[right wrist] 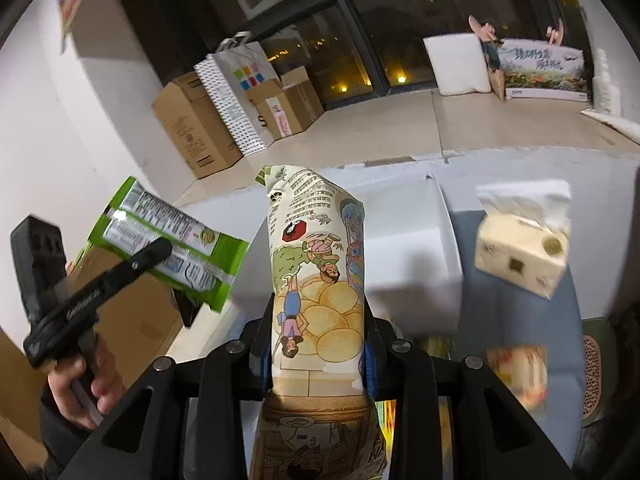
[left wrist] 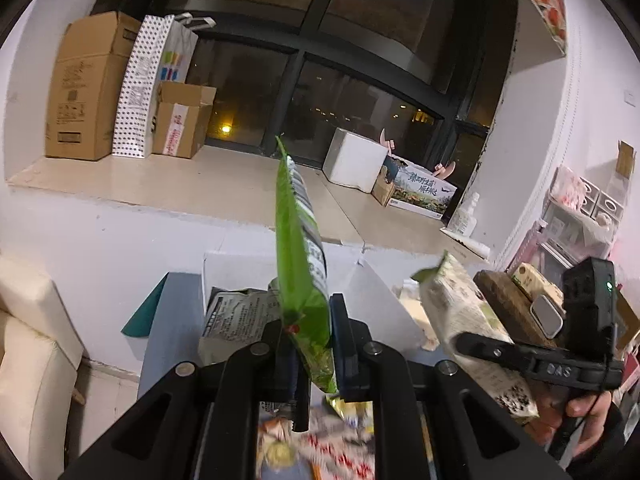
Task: Organize snacks
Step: 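Grasp the green snack packet with the left gripper while the right lifts the chip bag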
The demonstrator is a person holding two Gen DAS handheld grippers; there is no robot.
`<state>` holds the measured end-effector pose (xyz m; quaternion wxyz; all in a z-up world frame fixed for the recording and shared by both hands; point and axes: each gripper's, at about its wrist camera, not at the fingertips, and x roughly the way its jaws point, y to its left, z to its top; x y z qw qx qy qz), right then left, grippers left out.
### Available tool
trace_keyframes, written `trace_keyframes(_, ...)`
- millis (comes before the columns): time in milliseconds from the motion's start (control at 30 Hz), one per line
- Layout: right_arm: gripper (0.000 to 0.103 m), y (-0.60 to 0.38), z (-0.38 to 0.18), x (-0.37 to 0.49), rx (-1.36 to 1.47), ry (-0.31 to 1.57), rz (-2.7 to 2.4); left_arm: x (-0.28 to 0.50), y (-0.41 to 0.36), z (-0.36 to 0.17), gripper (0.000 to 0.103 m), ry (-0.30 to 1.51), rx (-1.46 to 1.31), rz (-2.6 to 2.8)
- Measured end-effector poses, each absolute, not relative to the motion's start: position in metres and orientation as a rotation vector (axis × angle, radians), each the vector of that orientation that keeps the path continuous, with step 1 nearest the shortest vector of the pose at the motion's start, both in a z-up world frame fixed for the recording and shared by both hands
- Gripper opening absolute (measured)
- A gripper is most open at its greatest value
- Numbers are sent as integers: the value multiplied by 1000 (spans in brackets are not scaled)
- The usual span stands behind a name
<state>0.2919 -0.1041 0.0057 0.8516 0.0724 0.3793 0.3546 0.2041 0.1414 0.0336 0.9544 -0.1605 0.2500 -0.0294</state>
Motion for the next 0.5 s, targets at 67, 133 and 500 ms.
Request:
trace_keyframes(67,36,-96,9,311,148,800,722,221,144,35,15,522,-323,-65)
trace_keyframes(133,36,-93,9,322,154,806,716,231,144,37,15,534,-323,-77)
trace_keyframes(500,36,-79,-2,343,121,841,703,254,126,37,15,540,-247,-45)
